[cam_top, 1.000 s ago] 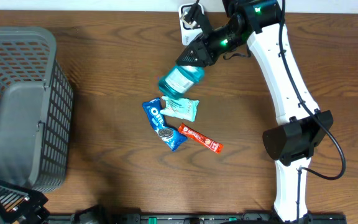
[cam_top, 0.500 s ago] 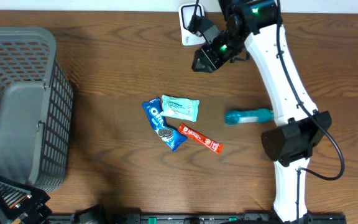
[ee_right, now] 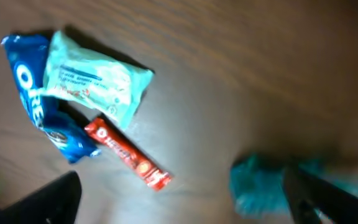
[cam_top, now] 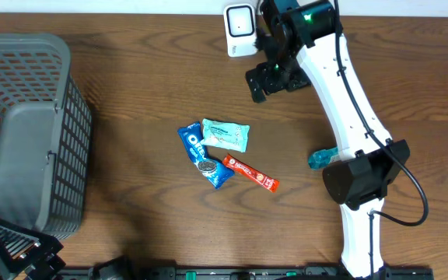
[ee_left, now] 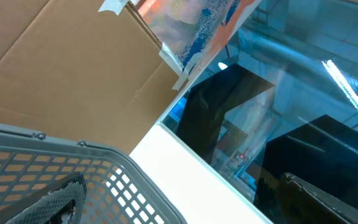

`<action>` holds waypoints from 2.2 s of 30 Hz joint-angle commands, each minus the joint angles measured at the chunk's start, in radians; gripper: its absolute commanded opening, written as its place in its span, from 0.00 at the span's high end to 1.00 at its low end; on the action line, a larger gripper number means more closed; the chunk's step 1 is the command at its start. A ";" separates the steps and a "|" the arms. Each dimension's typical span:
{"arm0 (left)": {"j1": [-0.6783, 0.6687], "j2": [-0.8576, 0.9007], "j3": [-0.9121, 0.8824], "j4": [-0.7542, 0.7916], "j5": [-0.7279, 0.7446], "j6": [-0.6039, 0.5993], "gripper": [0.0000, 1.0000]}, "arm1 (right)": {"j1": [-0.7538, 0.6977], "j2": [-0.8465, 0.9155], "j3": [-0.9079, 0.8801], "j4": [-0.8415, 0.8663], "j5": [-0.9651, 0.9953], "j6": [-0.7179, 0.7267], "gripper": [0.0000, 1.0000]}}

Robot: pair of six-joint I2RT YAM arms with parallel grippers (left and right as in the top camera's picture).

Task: Scan the item barcode
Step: 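Move the right gripper over the lying bottle and grasp its cap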

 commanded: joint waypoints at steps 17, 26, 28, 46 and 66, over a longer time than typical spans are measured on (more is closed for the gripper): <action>-0.073 -0.001 -0.007 -0.021 0.011 0.003 0.02 | -0.160 -0.053 0.009 -0.019 -0.114 0.838 0.01; -0.145 -0.001 -0.016 -0.024 -0.059 0.075 0.02 | -0.230 -0.391 -0.158 -0.018 0.047 0.800 0.01; -0.148 -0.001 -0.016 -0.025 -0.083 0.075 0.02 | -0.251 -0.488 -0.269 -0.018 0.071 0.822 0.01; -0.148 -0.001 -0.016 -0.042 -0.086 0.075 0.02 | -0.451 -0.816 -1.219 0.446 0.027 0.958 0.11; -0.148 -0.001 -0.016 -0.119 -0.086 0.075 0.02 | -0.494 -0.511 -1.243 0.667 0.130 0.945 0.13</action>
